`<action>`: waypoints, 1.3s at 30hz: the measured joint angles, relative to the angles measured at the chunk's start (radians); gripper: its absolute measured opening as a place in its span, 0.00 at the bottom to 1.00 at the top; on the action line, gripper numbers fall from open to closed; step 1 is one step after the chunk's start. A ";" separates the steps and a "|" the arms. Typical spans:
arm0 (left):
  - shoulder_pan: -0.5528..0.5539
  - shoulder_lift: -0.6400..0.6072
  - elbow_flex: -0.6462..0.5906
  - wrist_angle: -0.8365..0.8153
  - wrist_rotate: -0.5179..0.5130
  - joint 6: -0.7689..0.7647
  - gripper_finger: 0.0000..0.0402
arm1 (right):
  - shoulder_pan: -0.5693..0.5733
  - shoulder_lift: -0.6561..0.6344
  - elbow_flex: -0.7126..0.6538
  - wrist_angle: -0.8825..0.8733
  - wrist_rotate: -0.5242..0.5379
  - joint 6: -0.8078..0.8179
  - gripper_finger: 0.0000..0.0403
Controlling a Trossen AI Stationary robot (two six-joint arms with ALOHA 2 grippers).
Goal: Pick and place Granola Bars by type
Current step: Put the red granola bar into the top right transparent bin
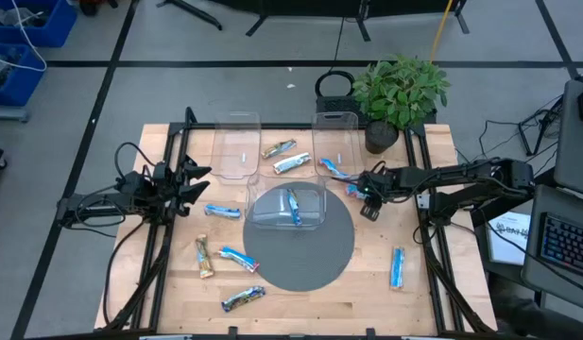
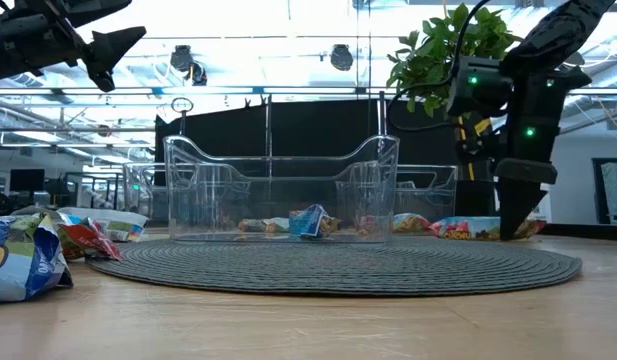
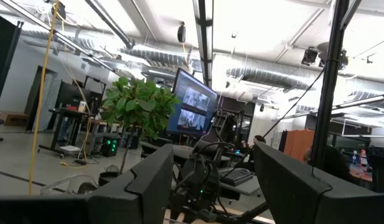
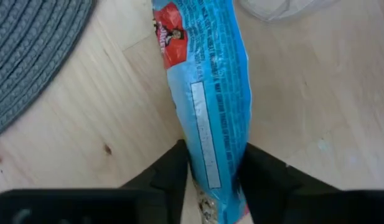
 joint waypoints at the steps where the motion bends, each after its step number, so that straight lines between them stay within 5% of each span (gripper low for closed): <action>1: 0.000 0.000 0.000 0.000 0.000 0.000 0.56 | 0.000 0.000 0.000 0.005 0.000 0.000 0.27; 9: 0.000 0.000 0.000 0.000 0.000 0.000 0.56 | 0.002 0.000 0.000 0.008 -0.046 0.015 0.05; 20: 0.000 0.000 0.000 0.000 0.000 0.000 0.56 | 0.106 -0.037 0.038 -0.140 -0.052 0.079 0.03; 39: 0.000 0.000 0.000 0.000 0.000 0.000 0.56 | 0.345 -0.033 0.596 -0.616 -0.045 0.234 0.02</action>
